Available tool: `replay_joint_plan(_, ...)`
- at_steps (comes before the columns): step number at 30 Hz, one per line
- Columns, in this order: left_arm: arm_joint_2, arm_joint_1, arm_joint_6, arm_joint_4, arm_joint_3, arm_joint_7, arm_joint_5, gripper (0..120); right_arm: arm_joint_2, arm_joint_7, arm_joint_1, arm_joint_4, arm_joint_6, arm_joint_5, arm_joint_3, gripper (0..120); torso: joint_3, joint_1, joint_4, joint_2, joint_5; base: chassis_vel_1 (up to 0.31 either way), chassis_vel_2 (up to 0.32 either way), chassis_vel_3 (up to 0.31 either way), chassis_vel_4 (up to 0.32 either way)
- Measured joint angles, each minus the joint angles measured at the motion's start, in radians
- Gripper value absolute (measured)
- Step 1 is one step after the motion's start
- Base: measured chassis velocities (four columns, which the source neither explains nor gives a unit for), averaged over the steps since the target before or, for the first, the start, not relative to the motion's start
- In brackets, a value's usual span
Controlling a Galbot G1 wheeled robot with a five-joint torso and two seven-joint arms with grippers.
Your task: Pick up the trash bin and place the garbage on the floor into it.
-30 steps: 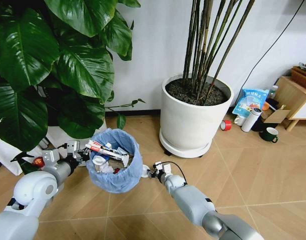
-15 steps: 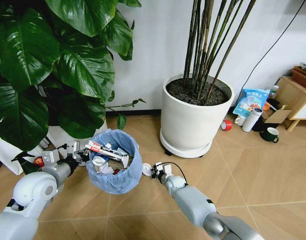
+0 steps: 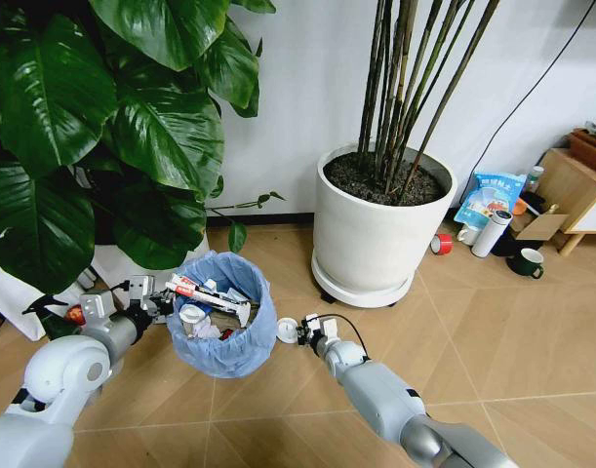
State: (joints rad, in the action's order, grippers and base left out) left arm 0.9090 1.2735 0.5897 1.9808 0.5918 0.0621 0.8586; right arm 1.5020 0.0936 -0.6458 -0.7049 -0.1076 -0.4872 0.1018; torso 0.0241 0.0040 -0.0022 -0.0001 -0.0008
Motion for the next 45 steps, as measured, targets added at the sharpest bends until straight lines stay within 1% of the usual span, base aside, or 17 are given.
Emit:
replay_joint_plan(6,-0.003,-0.003,-0.002,0.0,-0.002,0.001,0.001,0,-0.02,-0.002,-0.006,-0.039,0.003,0.0,-0.003,0,0.0,0.0,0.0,0.0,0.0,0.0,0.0,0.0,0.0)
replay_joint_plan(10,-0.003,-0.004,-0.002,0.001,-0.002,0.002,0.002,0,-0.047,-0.023,-0.021,-0.109,0.005,0.005,-0.015,0,0.0,0.0,-0.0001,0.0,0.0,0.0,0.0,0.0,0.0)
replay_joint_plan(14,-0.002,0.005,-0.004,-0.004,-0.003,0.004,-0.002,0,-0.103,-0.061,-0.061,-0.265,0.01,0.004,-0.037,0,0.0,0.0,-0.0001,0.0,0.0002,0.0,0.0,0.0,0.0)
replay_joint_plan(15,-0.002,0.005,-0.004,-0.004,-0.003,0.004,-0.002,0,-0.103,-0.061,-0.061,-0.265,0.01,0.004,-0.037,0,0.0,0.0,-0.0001,0.0,0.0002,0.0,0.0,0.0,0.0)
replay_joint_plan(19,-0.006,0.009,-0.004,-0.012,-0.011,0.006,-0.004,0,-0.169,-0.097,-0.116,-0.482,-0.001,-0.018,-0.06,0,0.0,0.0,-0.0002,0.0,0.0001,0.0,0.0,0.0,0.0)
replay_joint_plan(20,-0.006,0.009,-0.004,-0.012,-0.011,0.006,-0.004,0,-0.169,-0.097,-0.116,-0.482,-0.001,-0.018,-0.06,0,0.0,0.0,-0.0002,0.0,0.0001,0.0,0.0,0.0,0.0)
replay_joint_plan(22,-0.007,0.008,-0.004,-0.015,-0.016,0.009,-0.003,0,-0.189,-0.106,-0.134,-0.558,0.005,-0.018,-0.075,0,0.0,0.0,-0.0001,0.0,0.0001,0.0,0.0,0.0,0.0)
replay_joint_plan(23,-0.007,0.008,-0.004,-0.015,-0.016,0.009,-0.003,0,-0.189,-0.106,-0.134,-0.558,0.005,-0.018,-0.075,0,0.0,0.0,-0.0001,0.0,0.0001,0.0,0.0,0.0,0.0)
replay_joint_plan(27,-0.01,0.015,-0.001,-0.028,-0.02,0.008,-0.002,0,-0.206,-0.11,-0.152,-0.67,0.022,-0.008,-0.121,0,0.0,0.0,0.0001,0.0,0.0001,0.0,0.0,0.0,0.0)
replay_joint_plan(28,-0.01,0.015,-0.001,-0.028,-0.02,0.008,-0.002,0,-0.206,-0.11,-0.152,-0.67,0.022,-0.008,-0.121,0,0.0,0.0,0.0001,0.0,0.0001,0.0,0.0,0.0,0.0)
replay_joint_plan(33,-0.022,0.007,0.005,-0.042,-0.03,0.007,0.0,0,-0.238,-0.12,-0.166,-0.8,0.023,-0.011,-0.136,0,0.0,0.0,0.0,0.0,0.0,0.0,0.0,0.0,0.0)
replay_joint_plan(35,-0.029,-0.001,0.013,-0.043,-0.039,0.01,0.002,0,-0.257,-0.123,-0.165,-0.863,0.019,-0.024,-0.127,0,0.0,0.0,-0.0001,0.0,0.0002,0.0,0.0,0.0,0.0)
replay_joint_plan(36,-0.034,-0.009,0.018,-0.045,-0.05,0.016,0.005,0,-0.273,-0.123,-0.158,-0.931,0.009,-0.041,-0.108,0,0.0,0.0,-0.0003,0.0,0.0001,0.0,0.0,0.0,0.0)
replay_joint_plan(38,-0.035,-0.011,0.02,-0.046,-0.055,0.018,0.006,0,-0.277,-0.123,-0.153,-0.951,0.006,-0.046,-0.1,0,0.0,0.0,-0.0002,0.0,0.0001,0.0,0.0,0.0,0.0)
replay_joint_plan(40,-0.037,-0.022,0.024,-0.051,-0.072,0.022,0.007,0,-0.292,-0.121,-0.132,-1.031,-0.008,-0.065,-0.051,0,0.0,0.0,0.0,0.0,0.0,0.0,0.0,0.0,0.0)
replay_joint_plan(42,-0.037,-0.025,0.025,-0.053,-0.077,0.023,0.007,0,-0.294,-0.12,-0.127,-1.047,-0.013,-0.069,-0.036,0,0.0,0.0,0.0,0.0,0.0,0.0,0.0,0.0,0.0)
replay_joint_plan(45,-0.037,-0.042,0.029,-0.056,-0.094,0.028,0.012,0,-0.303,-0.11,-0.107,-1.099,-0.033,-0.082,0.044,0,0.0,0.0,0.0001,0.0,0.0,0.0,0.0,0.0,0.0)
